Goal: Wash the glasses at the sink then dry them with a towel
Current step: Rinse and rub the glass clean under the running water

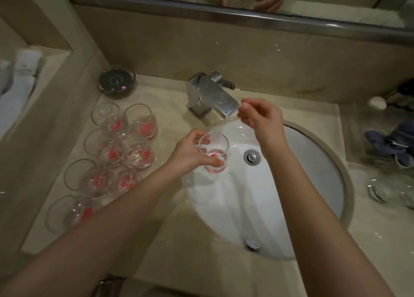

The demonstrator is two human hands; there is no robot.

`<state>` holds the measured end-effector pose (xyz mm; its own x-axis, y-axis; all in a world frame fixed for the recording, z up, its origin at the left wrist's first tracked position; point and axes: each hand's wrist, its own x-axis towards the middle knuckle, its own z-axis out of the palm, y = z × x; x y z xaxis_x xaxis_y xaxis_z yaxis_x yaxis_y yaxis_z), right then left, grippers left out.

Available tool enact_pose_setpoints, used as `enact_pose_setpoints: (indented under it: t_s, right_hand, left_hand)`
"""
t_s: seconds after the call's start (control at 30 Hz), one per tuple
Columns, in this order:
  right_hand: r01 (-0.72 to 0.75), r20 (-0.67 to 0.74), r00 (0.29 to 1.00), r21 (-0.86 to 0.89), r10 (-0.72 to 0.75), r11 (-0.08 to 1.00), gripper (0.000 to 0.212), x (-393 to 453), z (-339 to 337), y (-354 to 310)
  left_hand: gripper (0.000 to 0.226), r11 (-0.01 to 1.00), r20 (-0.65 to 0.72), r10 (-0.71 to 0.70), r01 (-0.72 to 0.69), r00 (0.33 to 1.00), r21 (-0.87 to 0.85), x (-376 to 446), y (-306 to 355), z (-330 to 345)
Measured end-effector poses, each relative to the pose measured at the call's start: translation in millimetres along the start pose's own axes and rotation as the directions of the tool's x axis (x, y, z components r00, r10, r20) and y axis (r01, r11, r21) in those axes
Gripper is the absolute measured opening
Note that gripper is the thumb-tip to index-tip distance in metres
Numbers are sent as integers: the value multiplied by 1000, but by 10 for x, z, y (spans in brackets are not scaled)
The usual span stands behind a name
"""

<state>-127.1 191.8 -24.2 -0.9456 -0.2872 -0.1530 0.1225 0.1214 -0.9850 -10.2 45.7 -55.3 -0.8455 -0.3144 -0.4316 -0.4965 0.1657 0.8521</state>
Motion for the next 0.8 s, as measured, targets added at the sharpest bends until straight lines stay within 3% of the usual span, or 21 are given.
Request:
enact_pose_setpoints:
  t_s: [0.1, 0.3, 0.53, 0.8]
  right_hand:
    - [2, -87, 996, -60, -7, 998, 16, 321, 59, 34]
    - [9, -28, 1000, -156, -13, 988, 33, 710, 252, 52]
    - [-28, -1, 1000, -15, 28, 999, 28, 886, 347, 139]
    - [-61, 22, 998, 42, 60, 997, 26, 1006, 318, 180]
  left_hand:
    - [78, 999, -22, -12, 11, 1000, -40, 75, 6, 78]
    - [75, 997, -63, -8, 3, 998, -82, 214, 54, 150]
    - [88, 992, -61, -24, 16, 998, -128, 358, 76, 186]
    - [80, 992, -66, -30, 22, 997, -127, 438, 69, 216]
